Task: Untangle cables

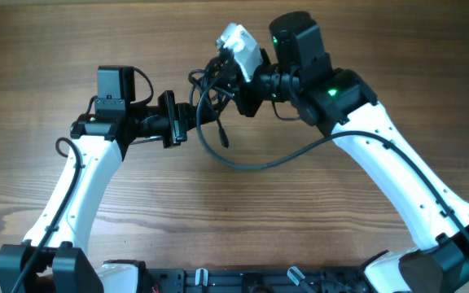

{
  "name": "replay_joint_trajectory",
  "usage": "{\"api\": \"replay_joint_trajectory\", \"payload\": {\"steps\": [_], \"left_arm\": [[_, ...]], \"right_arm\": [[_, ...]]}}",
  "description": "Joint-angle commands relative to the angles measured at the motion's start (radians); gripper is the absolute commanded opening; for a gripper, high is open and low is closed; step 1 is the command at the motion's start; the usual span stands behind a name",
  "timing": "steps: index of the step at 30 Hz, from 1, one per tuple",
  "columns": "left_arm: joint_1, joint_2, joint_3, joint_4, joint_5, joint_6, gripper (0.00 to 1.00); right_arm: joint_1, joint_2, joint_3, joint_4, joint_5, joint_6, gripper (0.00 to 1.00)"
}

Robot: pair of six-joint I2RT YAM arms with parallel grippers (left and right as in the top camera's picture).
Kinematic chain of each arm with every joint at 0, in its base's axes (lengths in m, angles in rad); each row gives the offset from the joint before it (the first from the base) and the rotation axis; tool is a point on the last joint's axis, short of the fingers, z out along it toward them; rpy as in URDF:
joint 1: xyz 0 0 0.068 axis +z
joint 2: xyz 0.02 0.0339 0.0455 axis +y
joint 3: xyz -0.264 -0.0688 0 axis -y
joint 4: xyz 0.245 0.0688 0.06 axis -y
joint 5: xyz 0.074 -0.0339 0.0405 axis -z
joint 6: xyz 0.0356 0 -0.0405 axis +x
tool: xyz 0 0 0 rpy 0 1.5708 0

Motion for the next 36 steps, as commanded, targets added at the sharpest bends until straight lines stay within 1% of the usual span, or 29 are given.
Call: {"api": "replay_joint_trajectory", "payload": {"steps": [1, 3, 4, 5, 6, 8, 11, 12, 13, 15, 17, 19, 23, 25, 27, 29, 30, 31, 34, 35, 36], "left_arm": [[-0.008, -0.018, 0.004, 0.005, -0.229, 0.079, 0.04], [-0.008, -0.018, 0.004, 0.005, -0.365, 0.079, 0.04], [-0.008, -0.018, 0.004, 0.005, -0.409, 0.079, 0.04], [-0.008, -0.018, 0.004, -0.002, -0.482, 0.09, 0.04], [-0.008, -0.018, 0.004, -0.003, -0.549, 0.119, 0.04], [-0.008, -0.018, 0.004, -0.022, -0.659, 0.151, 0.04], [-0.008, -0.018, 0.004, -0.072, -0.813, 0.155, 0.04], [-0.008, -0.018, 0.004, -0.079, -0.815, 0.16, 0.04], [-0.008, -0.018, 0.004, -0.076, -0.806, 0.193, 0.04], [0.002, -0.018, 0.004, -0.061, -0.804, 0.277, 0.04], [0.042, -0.018, 0.004, -0.044, -0.8, 0.372, 0.04], [0.097, -0.018, 0.004, -0.053, -0.804, 0.399, 0.04], [0.282, -0.007, 0.004, -0.121, -0.812, 0.398, 0.04], [0.393, -0.007, 0.004, -0.158, -0.812, 0.421, 0.04], [0.468, -0.007, 0.004, -0.167, -0.802, 0.475, 0.04], [0.516, -0.007, 0.004, -0.169, -0.724, 0.572, 0.04], [0.512, -0.007, 0.004, -0.185, -0.683, 0.634, 0.04], [0.498, -0.007, 0.004, -0.2, -0.683, 0.661, 0.04], [0.417, -0.007, 0.004, -0.216, -0.682, 0.678, 0.05], [0.385, -0.007, 0.004, -0.212, -0.682, 0.683, 0.15], [0.345, -0.007, 0.004, -0.192, -0.676, 0.72, 0.31]], "right_arm": [[-0.077, -0.043, 0.018, -0.129, -0.016, 0.1, 0.04], [-0.11, -0.071, 0.035, -0.289, 0.092, 0.1, 0.04], [-0.116, -0.073, 0.041, -0.335, 0.115, 0.1, 0.04], [-0.136, -0.074, 0.049, -0.413, 0.116, 0.103, 0.04], [-0.157, -0.074, 0.05, -0.473, 0.107, 0.119, 0.04], [-0.211, -0.074, 0.05, -0.551, 0.019, 0.117, 0.04], [-0.324, -0.074, 0.05, -0.62, -0.17, 0.089, 0.04], [-0.35, -0.074, 0.05, -0.628, -0.196, 0.089, 0.04], [-0.373, -0.074, 0.05, -0.632, -0.235, 0.089, 0.04], [-0.397, -0.074, 0.05, -0.654, -0.251, 0.089, 0.04], [-0.419, -0.074, 0.05, -0.694, -0.255, 0.076, 0.04], [-0.441, -0.074, 0.05, -0.726, -0.306, 0.028, 0.04], [-0.541, -0.074, 0.05, -0.729, -0.299, 0.004, 0.04], [-0.62, -0.074, 0.05, -0.702, -0.282, 0.007, 0.04], [-0.678, -0.074, 0.05, -0.677, -0.237, 0.014, 0.04], [-0.703, -0.073, 0.047, -0.66, -0.234, 0.011, 0.04], [-0.69, -0.073, 0.045, -0.661, -0.235, -0.013, 0.04], [-0.672, -0.073, 0.043, -0.663, -0.235, -0.042, 0.04], [-0.611, -0.073, 0.037, -0.663, -0.234, -0.066, 0.04], [-0.584, -0.073, 0.029, -0.651, -0.231, -0.065, 0.04], [-0.566, -0.073, 0.025, -0.646, -0.231, -0.065, 0.04]]}}
